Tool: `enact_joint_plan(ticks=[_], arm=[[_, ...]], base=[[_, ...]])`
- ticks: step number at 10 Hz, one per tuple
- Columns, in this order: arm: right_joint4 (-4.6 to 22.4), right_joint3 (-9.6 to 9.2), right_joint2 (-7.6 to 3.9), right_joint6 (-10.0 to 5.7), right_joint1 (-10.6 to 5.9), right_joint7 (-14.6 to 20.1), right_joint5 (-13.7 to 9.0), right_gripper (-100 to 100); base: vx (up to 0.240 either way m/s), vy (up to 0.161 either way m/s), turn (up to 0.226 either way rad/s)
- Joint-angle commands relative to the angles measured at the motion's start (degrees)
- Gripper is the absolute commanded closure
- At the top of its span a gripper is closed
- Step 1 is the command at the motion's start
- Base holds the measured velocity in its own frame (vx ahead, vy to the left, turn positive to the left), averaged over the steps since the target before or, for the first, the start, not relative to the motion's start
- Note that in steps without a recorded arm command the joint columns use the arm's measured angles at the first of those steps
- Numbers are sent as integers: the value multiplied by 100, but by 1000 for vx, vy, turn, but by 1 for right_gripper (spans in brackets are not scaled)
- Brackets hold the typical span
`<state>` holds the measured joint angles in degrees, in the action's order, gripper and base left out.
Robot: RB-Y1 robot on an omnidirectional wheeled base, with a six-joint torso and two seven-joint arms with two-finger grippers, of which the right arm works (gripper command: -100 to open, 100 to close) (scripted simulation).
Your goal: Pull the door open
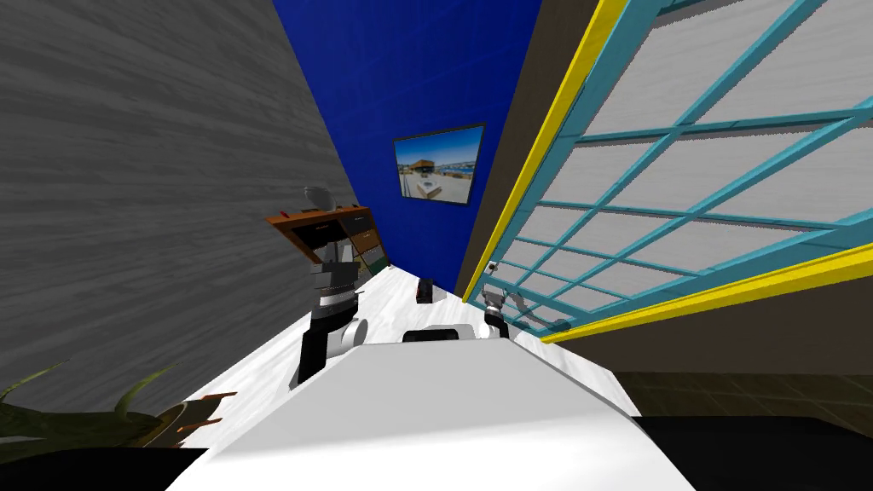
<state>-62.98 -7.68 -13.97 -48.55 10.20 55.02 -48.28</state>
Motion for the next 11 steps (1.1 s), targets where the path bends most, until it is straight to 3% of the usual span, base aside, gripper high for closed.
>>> enact_joint_plan(ticks=[1, 3, 4, 5, 11], arm=[[187, -17, -22, -80, -24, 185, -167, -100], [480, -36, -69, -187, -104, 415, -341, -100], [757, -55, -116, -290, -184, 639, -510, -100], [766, -55, -116, -290, -184, 639, -510, -100], [1523, -104, -236, -564, -392, 1232, -957, -100]], base=[[65, -62, 178], [62, -76, 134], [84, -98, 295], [53, -83, 89], [35, -58, 116]])
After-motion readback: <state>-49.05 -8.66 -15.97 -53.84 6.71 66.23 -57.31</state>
